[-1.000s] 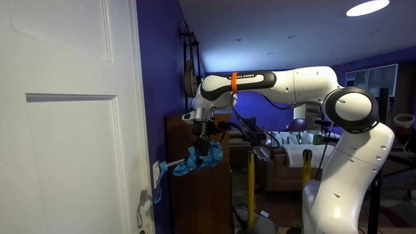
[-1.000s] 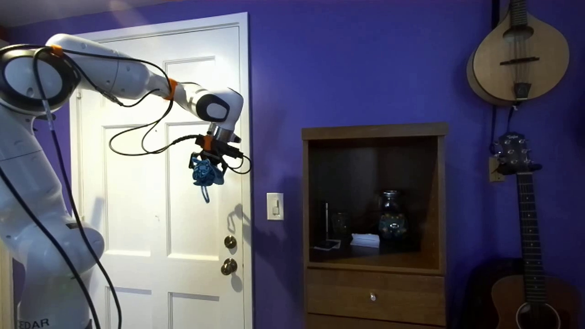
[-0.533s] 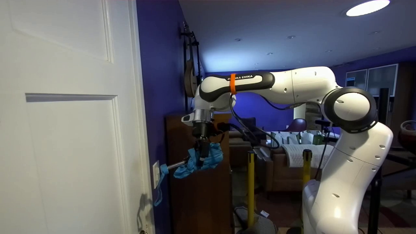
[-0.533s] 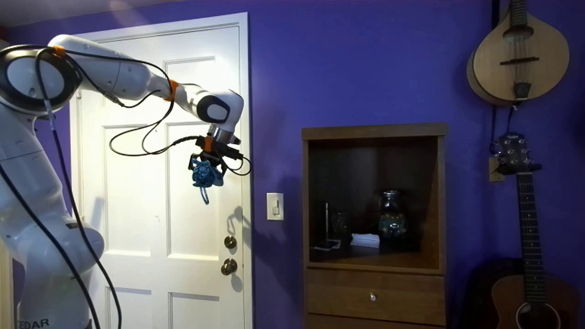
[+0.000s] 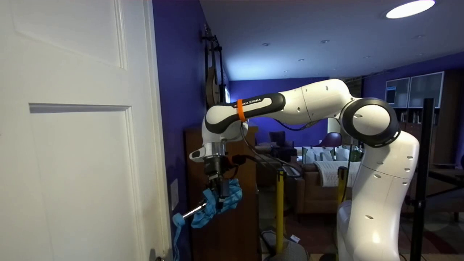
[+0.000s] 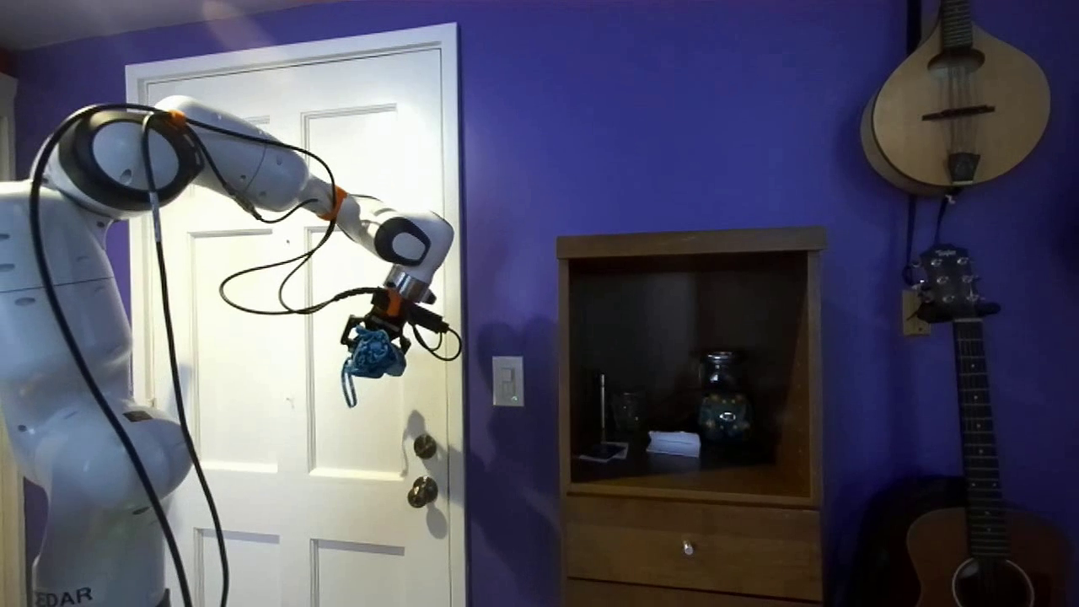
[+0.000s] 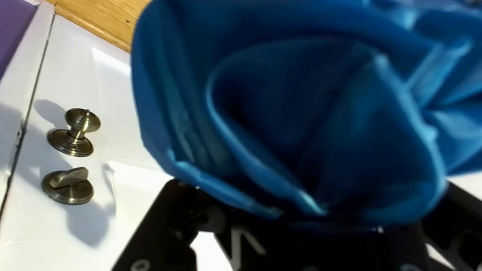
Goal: Pick up the blue umbrella and hang it on the bottom hook on the door
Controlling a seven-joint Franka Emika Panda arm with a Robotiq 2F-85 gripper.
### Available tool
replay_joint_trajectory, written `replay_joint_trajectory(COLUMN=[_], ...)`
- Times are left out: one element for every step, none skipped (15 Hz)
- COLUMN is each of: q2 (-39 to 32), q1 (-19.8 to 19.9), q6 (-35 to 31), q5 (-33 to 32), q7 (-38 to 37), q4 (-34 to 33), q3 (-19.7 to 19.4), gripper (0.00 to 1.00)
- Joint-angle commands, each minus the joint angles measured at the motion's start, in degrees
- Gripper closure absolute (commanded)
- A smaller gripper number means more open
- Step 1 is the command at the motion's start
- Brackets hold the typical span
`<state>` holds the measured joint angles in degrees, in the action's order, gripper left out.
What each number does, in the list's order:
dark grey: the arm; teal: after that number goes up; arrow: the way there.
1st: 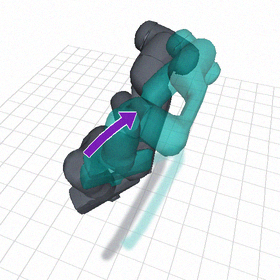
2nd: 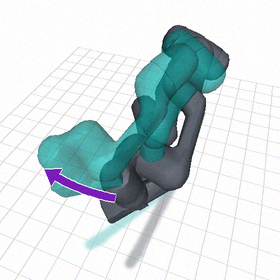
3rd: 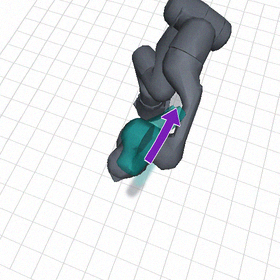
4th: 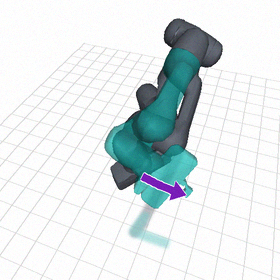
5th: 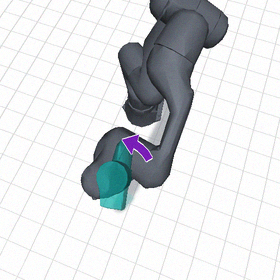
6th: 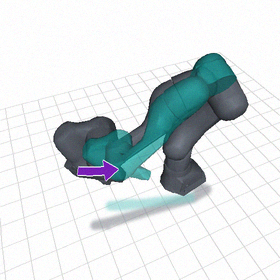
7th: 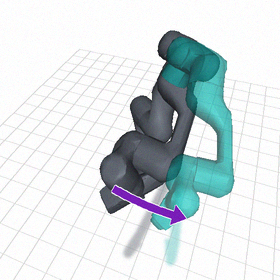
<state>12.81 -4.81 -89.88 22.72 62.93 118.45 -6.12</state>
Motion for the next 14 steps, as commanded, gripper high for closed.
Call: replay_joint_trajectory(q2=[-2.87,-4.06,-5.21,-6.28,-7.25,-8.33,-9.19,-10.09,-8.17,-8.89,-9.41,-9.72,-9.82,-9.82], q1=[-0.37,-0.44,-0.45,-0.46,-0.57,-0.67,-0.77,-0.79,0.03,-0.10,-0.15,-0.15,-0.13,-0.11], q6=[-1.89,-1.52,-1.54,-1.59,-1.53,-1.11,-0.80,-0.61,-1.36,-1.37,-1.37,-1.37,-1.37,-1.37], q5=[3.53,3.68,3.81,3.90,3.81,3.48,3.00,2.39,2.32,2.31,2.31,2.30,2.30,2.30], q7=[5.41,6.02,6.42,6.77,6.97,7.34,7.06,7.22,6.41,6.44,6.47,6.52,6.58,6.61], q4=[0.73,0.36,0.01,-0.44,-0.92,-1.39,-1.86,-2.28,-0.11,-0.39,-0.59,-0.74,-0.82,-0.90], q3=[1.95,2.72,3.51,4.26,5.08,5.82,6.65,7.24,6.97,7.49,7.80,7.93,7.93,7.92], gripper=[0.91,0.91,0.91,0.91,0.91,0.91,0.91,0.91,0.66,0.66,0.66,0.66,0.66,0.66])
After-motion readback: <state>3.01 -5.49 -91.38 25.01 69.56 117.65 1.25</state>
